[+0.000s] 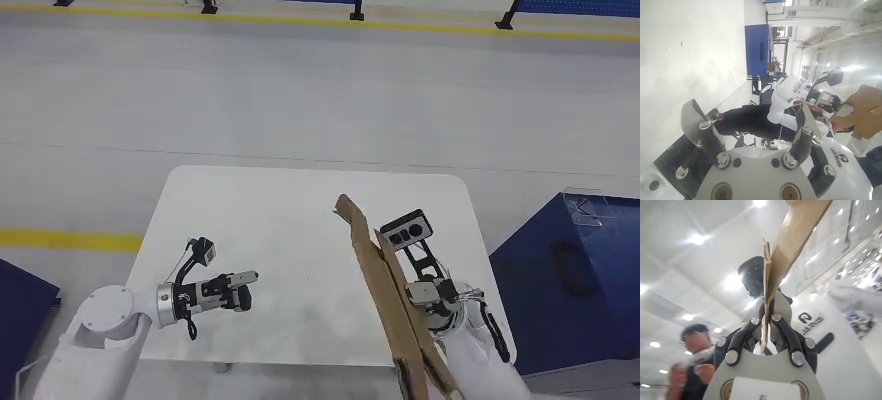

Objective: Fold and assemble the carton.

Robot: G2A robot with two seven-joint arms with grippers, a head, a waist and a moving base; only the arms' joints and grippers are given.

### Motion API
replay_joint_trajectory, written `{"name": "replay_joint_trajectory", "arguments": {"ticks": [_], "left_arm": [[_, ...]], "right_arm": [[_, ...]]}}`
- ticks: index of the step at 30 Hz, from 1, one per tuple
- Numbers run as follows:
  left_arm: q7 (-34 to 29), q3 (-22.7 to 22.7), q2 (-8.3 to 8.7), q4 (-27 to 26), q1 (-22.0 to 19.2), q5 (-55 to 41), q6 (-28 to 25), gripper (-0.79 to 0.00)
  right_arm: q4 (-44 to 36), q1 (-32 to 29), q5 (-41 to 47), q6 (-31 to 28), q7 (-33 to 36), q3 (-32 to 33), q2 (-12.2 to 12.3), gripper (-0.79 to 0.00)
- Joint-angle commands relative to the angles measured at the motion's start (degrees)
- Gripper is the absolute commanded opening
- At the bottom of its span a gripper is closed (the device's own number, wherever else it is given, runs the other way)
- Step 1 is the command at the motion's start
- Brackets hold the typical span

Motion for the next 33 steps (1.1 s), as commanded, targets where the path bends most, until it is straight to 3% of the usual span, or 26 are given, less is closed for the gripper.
{"name": "replay_joint_trajectory", "arguments": {"ticks": [1, 6, 9, 21, 26, 29, 33], "left_arm": [[0.00, 0.00, 0.00, 0.00, 0.00, 0.00, 0.00, 0.000], [0.00, 0.00, 0.00, 0.00, 0.00, 0.00, 0.00, 0.000], [0.00, 0.00, 0.00, 0.00, 0.00, 0.00, 0.00, 0.000], [0.00, 0.00, 0.00, 0.00, 0.00, 0.00, 0.00, 0.000], [0.00, 0.00, 0.00, 0.00, 0.00, 0.00, 0.00, 0.000], [0.00, 0.00, 0.00, 0.00, 0.00, 0.00, 0.00, 0.000], [0.00, 0.00, 0.00, 0.00, 0.00, 0.00, 0.00, 0.000]], "right_arm": [[0.05, -0.04, -7.76, -15.70, -3.02, 3.17, -0.27, -0.785], [-4.48, -0.50, -29.14, -30.33, -17.63, 8.97, -0.78, -0.785], [-4.66, -1.66, -38.90, -37.80, -25.11, 8.66, -0.91, -0.785], [-4.90, -1.49, -42.32, -38.71, -26.03, 9.19, -0.80, -0.785], [-9.61, 2.05, -71.31, -41.51, -39.75, 21.37, -2.12, -0.785], [-11.75, 3.28, -87.58, -41.51, -54.04, 25.94, -3.54, -0.785], [-17.76, 6.15, -120.65, -41.51, -73.66, 31.05, -4.20, -0.785]]}}
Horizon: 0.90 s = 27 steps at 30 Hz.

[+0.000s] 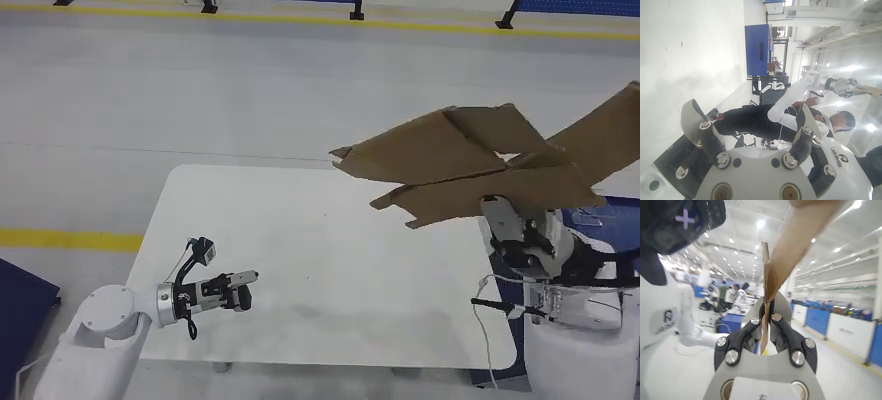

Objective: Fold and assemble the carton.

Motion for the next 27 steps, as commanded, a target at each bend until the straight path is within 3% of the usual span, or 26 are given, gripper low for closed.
{"name": "replay_joint_trajectory", "arguments": {"ticks": [1, 6, 10, 14, 17, 22, 25, 27], "left_arm": [[0.00, 0.00, 0.00, 0.00, 0.00, 0.00, 0.00, 0.000], [0.00, 0.00, 0.00, 0.00, 0.00, 0.00, 0.00, 0.000], [0.00, 0.00, 0.00, 0.00, 0.00, 0.00, 0.00, 0.000], [0.00, 0.00, 0.00, 0.00, 0.00, 0.00, 0.00, 0.000], [0.00, 0.00, 0.00, 0.00, 0.00, 0.00, 0.00, 0.000], [0.00, 0.00, 0.00, 0.00, 0.00, 0.00, 0.00, 0.000], [0.00, 0.00, 0.00, 0.00, 0.00, 0.00, 0.00, 0.000], [0.00, 0.00, 0.00, 0.00, 0.00, 0.00, 0.00, 0.000]], "right_arm": [[-2.18, 0.63, -23.53, 0.00, -14.10, 1.40, -0.01, -0.785], [-4.01, -0.28, -62.17, 2.62, -44.69, 1.16, 1.11, -0.785], [-3.44, -4.00, -93.03, 21.36, -70.82, -1.55, 3.05, -0.785], [-2.50, -7.79, -109.38, 40.33, -78.43, -0.78, 4.11, -0.785], [-3.05, -9.62, -111.97, 45.03, -78.03, -1.31, 4.40, -0.785], [-3.22, -10.07, -111.31, 45.13, -78.48, -1.87, 4.99, -0.785], [-0.30, -9.08, -103.47, 39.00, -78.89, -3.19, 5.16, -0.785], [2.89, -7.28, -93.18, 27.79, -82.05, -5.82, 5.33, -0.785]]}}
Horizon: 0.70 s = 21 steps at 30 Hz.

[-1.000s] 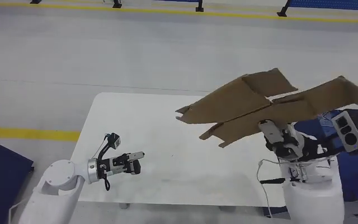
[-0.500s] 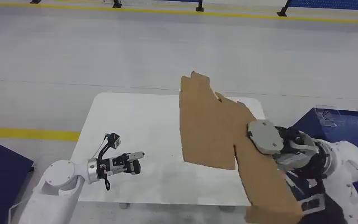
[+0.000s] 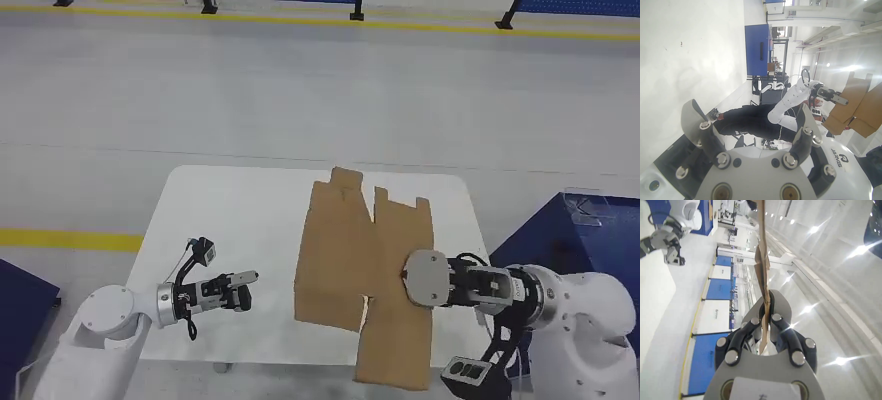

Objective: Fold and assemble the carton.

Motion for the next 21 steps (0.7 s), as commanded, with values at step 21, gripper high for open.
{"name": "replay_joint_trajectory", "arguments": {"ticks": [21], "left_arm": [[0.00, 0.00, 0.00, 0.00, 0.00, 0.00, 0.00, 0.000]], "right_arm": [[6.81, 6.00, 127.76, -35.10, 69.58, -38.87, 10.64, -0.785]]}}
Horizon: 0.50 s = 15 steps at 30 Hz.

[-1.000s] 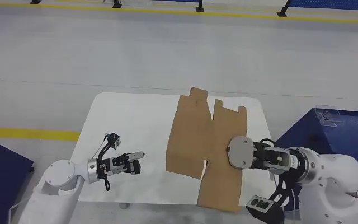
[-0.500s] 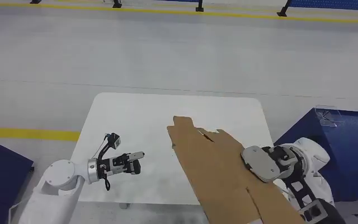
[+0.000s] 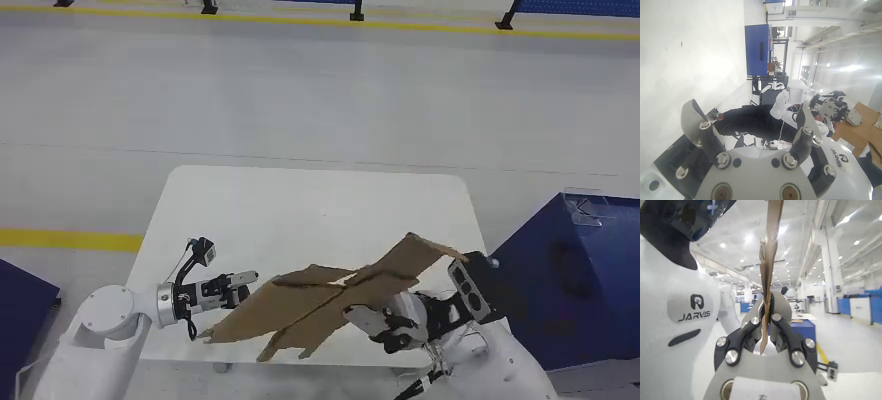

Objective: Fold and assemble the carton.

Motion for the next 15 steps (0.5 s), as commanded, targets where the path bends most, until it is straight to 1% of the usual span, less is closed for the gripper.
{"name": "replay_joint_trajectory", "arguments": {"ticks": [1, 6, 9, 10, 11, 15], "left_arm": [[0.00, 0.00, 0.00, 0.00, 0.00, 0.00, 0.00, 0.000], [0.00, 0.00, 0.00, 0.00, 0.00, 0.00, 0.00, 0.000], [0.00, 0.00, 0.00, 0.00, 0.00, 0.00, 0.00, 0.000], [0.00, 0.00, 0.00, 0.00, 0.00, 0.00, 0.00, 0.000], [0.00, 0.00, 0.00, 0.00, 0.00, 0.00, 0.00, 0.000], [0.00, 0.00, 0.00, 0.00, 0.00, 0.00, 0.00, 0.000]], "right_arm": [[0.00, 0.06, 16.15, 0.00, 7.87, -0.71, 1.13, -0.785], [-0.21, -1.23, 41.17, 0.03, 19.32, -1.99, 3.12, -0.785], [-0.67, -1.73, 51.34, 1.52, 25.25, -1.45, 3.97, -0.785], [-0.41, -1.68, 52.38, 1.56, 27.41, -0.42, 4.23, -0.785], [-0.11, -1.55, 51.98, 1.20, 28.20, 0.21, 4.33, -0.785], [-0.11, -1.55, 51.98, 1.20, 28.20, 0.21, 4.33, -0.785]]}}
